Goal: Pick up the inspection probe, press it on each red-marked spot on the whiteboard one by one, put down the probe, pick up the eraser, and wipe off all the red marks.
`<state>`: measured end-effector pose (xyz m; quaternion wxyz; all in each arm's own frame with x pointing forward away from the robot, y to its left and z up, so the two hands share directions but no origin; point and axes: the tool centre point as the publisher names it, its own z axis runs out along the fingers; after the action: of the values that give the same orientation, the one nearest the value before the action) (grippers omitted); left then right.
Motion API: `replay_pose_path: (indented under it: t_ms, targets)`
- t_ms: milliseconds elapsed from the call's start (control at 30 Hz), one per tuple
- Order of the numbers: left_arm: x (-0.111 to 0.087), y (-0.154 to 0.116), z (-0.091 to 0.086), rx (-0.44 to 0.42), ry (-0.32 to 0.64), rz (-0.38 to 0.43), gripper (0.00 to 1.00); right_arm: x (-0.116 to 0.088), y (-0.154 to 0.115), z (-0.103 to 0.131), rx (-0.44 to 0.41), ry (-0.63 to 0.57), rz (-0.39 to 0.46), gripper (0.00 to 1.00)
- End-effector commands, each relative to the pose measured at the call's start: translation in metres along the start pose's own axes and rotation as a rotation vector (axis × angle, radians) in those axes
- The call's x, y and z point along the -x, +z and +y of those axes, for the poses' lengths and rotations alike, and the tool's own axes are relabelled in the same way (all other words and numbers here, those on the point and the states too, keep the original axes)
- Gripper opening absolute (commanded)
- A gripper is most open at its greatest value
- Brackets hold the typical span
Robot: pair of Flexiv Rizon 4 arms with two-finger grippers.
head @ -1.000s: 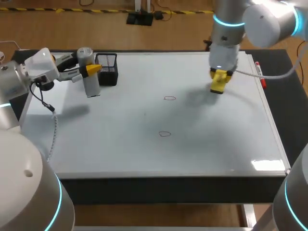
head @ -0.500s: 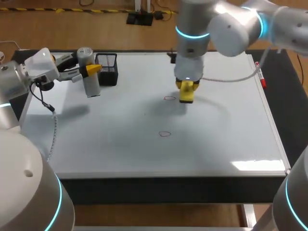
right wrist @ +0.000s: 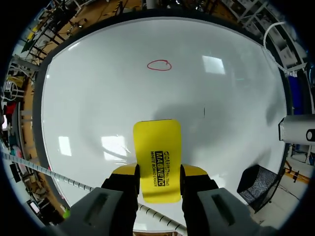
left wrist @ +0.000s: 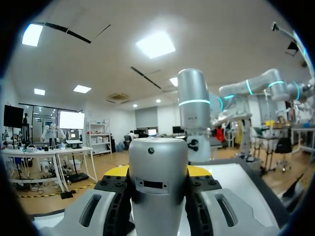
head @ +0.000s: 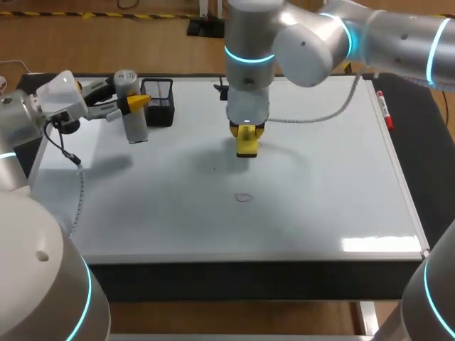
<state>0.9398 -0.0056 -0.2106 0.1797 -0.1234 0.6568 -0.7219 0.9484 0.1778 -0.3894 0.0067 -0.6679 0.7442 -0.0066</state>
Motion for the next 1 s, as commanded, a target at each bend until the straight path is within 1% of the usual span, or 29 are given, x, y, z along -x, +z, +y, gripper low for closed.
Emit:
replay_pose_path:
  t_ms: [33, 300, 1000]
  targets:
    - [-0.001, 0.0, -0.001, 0.0, 0.001, -0.002, 0.0, 0.014, 0.006, -0.007, 0.012, -0.004, 0.051, 0.0]
    - [-0.001, 0.0, -0.001, 0.0, 0.001, -0.002, 0.0, 0.024, 0.011, -0.005, 0.016, -0.018, 0.041, 0.0]
    - [-0.001, 0.0, -0.001, 0.0, 0.001, -0.002, 0.0, 0.023, 0.029, -0.004, 0.027, -0.026, 0.031, 0.0]
